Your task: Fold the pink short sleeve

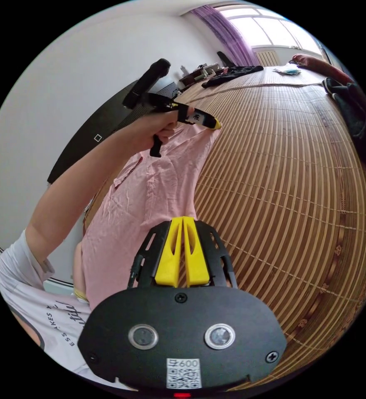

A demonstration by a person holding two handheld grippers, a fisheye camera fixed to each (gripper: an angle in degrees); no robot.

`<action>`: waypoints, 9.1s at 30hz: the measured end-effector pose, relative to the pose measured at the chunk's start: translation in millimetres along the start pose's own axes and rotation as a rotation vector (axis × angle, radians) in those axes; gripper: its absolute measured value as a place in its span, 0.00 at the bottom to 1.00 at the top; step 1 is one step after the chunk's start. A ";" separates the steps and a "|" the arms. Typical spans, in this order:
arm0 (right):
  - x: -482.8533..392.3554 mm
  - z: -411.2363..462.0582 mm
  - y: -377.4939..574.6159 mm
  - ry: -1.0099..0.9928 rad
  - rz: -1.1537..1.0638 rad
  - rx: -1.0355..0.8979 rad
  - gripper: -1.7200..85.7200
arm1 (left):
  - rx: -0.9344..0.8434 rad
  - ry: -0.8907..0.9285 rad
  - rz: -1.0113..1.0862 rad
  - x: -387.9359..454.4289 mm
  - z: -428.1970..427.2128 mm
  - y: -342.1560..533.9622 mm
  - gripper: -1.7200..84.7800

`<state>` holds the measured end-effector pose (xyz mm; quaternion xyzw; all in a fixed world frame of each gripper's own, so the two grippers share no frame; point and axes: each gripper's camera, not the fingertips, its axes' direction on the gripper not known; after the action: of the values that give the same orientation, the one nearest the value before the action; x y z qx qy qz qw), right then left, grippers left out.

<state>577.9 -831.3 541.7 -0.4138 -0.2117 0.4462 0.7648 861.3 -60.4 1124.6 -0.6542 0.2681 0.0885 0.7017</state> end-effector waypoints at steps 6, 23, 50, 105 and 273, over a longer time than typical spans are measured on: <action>-15.5 -3.0 -7.5 0.026 -0.023 -0.004 0.01 | 0.279 0.147 -0.273 -38.4 -51.9 -22.4 0.03; -26.3 -10.5 -19.8 -0.049 0.017 0.004 0.01 | -0.125 0.115 0.134 -10.4 -65.5 -82.6 0.11; -41.4 -10.1 -11.5 -0.108 0.054 0.003 0.01 | -0.314 -0.017 0.372 116.2 -67.9 -145.1 0.04; -50.7 -22.7 32.4 -0.003 -0.007 0.175 0.01 | -0.392 0.052 0.330 70.2 -100.7 4.8 0.03; 54.6 283.3 -252.8 0.357 0.020 -0.192 0.01 | 0.336 0.495 0.063 -128.4 -147.1 496.2 0.02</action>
<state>537.8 -724.3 907.8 -0.5595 -0.1101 0.3510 0.7427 479.5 -109.6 755.7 -0.5219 0.4620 -0.0974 0.7104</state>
